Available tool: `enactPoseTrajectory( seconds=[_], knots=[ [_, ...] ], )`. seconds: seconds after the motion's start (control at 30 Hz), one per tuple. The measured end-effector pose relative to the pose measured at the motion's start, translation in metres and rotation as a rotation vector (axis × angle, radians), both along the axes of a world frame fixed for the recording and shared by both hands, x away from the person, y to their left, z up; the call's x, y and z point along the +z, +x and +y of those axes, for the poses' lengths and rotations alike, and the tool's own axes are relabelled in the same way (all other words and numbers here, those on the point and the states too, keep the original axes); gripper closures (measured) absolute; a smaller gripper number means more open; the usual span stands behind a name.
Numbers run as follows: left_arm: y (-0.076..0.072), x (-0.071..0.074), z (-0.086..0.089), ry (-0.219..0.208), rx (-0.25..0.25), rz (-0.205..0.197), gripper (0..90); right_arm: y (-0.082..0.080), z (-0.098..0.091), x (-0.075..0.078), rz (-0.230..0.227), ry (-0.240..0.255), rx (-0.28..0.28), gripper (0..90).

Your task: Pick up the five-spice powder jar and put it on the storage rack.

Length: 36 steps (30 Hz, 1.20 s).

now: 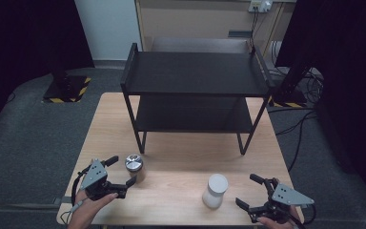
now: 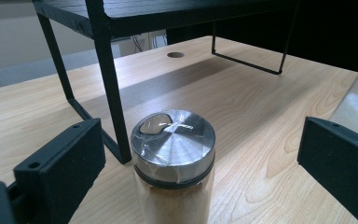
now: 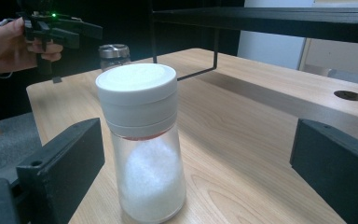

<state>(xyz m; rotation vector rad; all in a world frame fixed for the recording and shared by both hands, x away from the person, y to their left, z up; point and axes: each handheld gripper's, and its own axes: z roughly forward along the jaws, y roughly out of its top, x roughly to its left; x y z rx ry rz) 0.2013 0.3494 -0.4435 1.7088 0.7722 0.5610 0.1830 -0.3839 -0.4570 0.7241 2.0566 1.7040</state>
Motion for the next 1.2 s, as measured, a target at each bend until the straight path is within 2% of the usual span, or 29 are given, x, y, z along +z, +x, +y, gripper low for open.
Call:
enactPoseTrajectory(
  seconds=[0.33, 0.63, 0.87, 1.2],
  knots=[
    [0.001, 0.001, -0.003, 0.009, 0.008, -0.001, 0.0, 0.0, -0.001, -0.002, 0.011, -0.004, 0.0, 3.3],
    [0.006, -0.002, -0.01, 0.025, -0.002, 0.017, 0.0, 0.0, -0.003, -0.005, 0.023, -0.002, -0.011, 3.1],
    [0.014, -0.004, -0.016, 0.059, 0.002, 0.035, 0.0, 0.001, -0.003, -0.006, 0.028, 0.0, -0.006, 3.0],
    [0.028, -0.014, -0.018, 0.066, 0.011, 0.067, 0.0, 0.001, -0.001, -0.004, 0.023, -0.016, 0.003, 3.0]
  ],
)
